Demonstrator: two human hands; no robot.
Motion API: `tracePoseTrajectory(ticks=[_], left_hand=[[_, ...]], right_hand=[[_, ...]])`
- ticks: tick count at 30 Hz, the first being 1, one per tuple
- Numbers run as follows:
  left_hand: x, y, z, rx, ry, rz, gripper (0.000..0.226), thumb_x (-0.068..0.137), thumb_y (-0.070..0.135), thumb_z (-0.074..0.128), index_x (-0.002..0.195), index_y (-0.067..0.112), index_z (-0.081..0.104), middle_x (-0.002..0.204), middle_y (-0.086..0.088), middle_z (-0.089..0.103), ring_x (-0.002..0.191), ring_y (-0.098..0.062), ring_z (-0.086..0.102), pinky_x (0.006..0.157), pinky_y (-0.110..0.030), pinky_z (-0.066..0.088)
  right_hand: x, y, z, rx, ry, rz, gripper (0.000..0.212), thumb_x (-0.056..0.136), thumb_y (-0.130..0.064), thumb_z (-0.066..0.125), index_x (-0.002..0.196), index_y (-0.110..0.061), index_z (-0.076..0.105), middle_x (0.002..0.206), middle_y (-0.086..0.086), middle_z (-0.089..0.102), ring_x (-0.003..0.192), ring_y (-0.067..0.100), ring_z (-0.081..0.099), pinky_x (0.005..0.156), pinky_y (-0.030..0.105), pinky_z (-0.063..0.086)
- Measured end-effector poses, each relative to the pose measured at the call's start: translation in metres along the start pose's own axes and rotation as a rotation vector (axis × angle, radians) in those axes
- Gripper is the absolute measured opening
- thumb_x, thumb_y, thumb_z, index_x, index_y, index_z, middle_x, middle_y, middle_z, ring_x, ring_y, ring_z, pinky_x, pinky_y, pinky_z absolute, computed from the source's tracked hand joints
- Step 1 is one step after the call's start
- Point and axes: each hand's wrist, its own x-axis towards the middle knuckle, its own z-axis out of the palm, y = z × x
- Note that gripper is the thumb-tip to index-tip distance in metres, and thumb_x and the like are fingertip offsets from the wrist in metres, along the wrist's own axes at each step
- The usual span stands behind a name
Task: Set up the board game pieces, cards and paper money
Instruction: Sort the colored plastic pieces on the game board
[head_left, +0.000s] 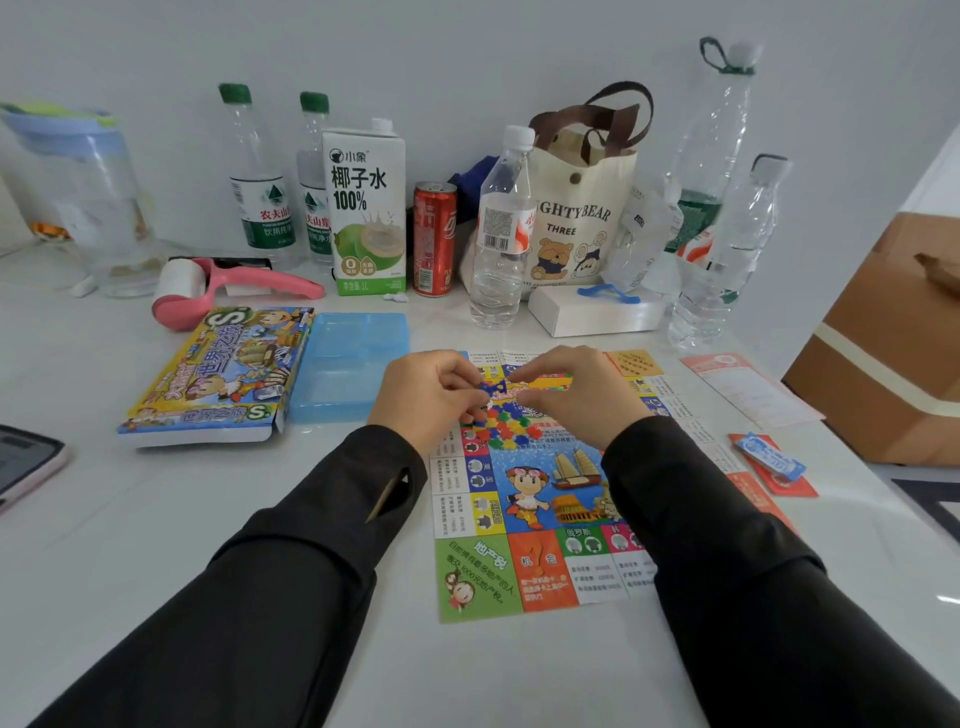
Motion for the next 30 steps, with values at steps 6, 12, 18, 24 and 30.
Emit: tracePoseTrajectory(ticks=[6, 12, 18, 24, 30], left_hand=[[-0.001, 0.001, 0.001, -0.009, -0.016, -0.002, 0.017, 0.076, 0.000, 0.071, 0.068, 0.013, 0.064, 0.064, -0.009, 0.069, 0.057, -0.016, 0.068, 0.060, -0.024, 0.056], [-0.004, -0.001, 0.004, 0.018, 0.008, 0.045, 0.010, 0.081, 0.011, 0.069, 0.087, 0.018, 0.066, 0.075, -0.003, 0.070, 0.063, -0.014, 0.069, 0.068, -0.027, 0.056], [-0.005, -0.008, -0.001, 0.326, 0.172, 0.327, 0.017, 0.087, 0.015, 0.058, 0.099, 0.012, 0.069, 0.076, 0.002, 0.065, 0.061, -0.014, 0.062, 0.064, -0.024, 0.049], [-0.006, -0.010, -0.001, 0.402, 0.171, 0.311, 0.025, 0.088, 0.001, 0.048, 0.099, 0.005, 0.070, 0.084, -0.009, 0.071, 0.077, -0.023, 0.064, 0.077, -0.031, 0.050], [-0.009, -0.014, -0.006, 0.526, 0.191, 0.133, 0.022, 0.084, 0.006, 0.049, 0.086, 0.009, 0.071, 0.083, -0.008, 0.070, 0.078, -0.025, 0.061, 0.070, -0.027, 0.045]], right_hand=[[-0.003, -0.005, 0.002, 0.088, -0.029, 0.042, 0.013, 0.082, -0.021, 0.069, 0.095, -0.021, 0.072, 0.097, -0.009, 0.064, 0.091, 0.002, 0.053, 0.072, 0.010, 0.034], [0.001, 0.000, -0.001, 0.063, 0.046, 0.055, 0.005, 0.083, -0.022, 0.067, 0.085, -0.019, 0.069, 0.080, -0.015, 0.059, 0.075, -0.006, 0.050, 0.063, 0.004, 0.031], [0.007, 0.049, -0.001, -0.201, 0.390, 0.294, 0.017, 0.087, -0.026, 0.059, 0.100, -0.018, 0.068, 0.106, 0.001, 0.060, 0.104, 0.018, 0.051, 0.092, 0.031, 0.041], [0.004, 0.041, 0.004, -0.201, 0.321, 0.207, 0.026, 0.095, -0.024, 0.048, 0.109, -0.013, 0.066, 0.116, 0.004, 0.061, 0.114, 0.022, 0.045, 0.097, 0.033, 0.036], [0.006, 0.010, 0.021, -0.319, 0.040, -0.044, 0.028, 0.095, -0.020, 0.045, 0.118, -0.025, 0.061, 0.121, -0.001, 0.057, 0.117, 0.018, 0.040, 0.099, 0.030, 0.031]])
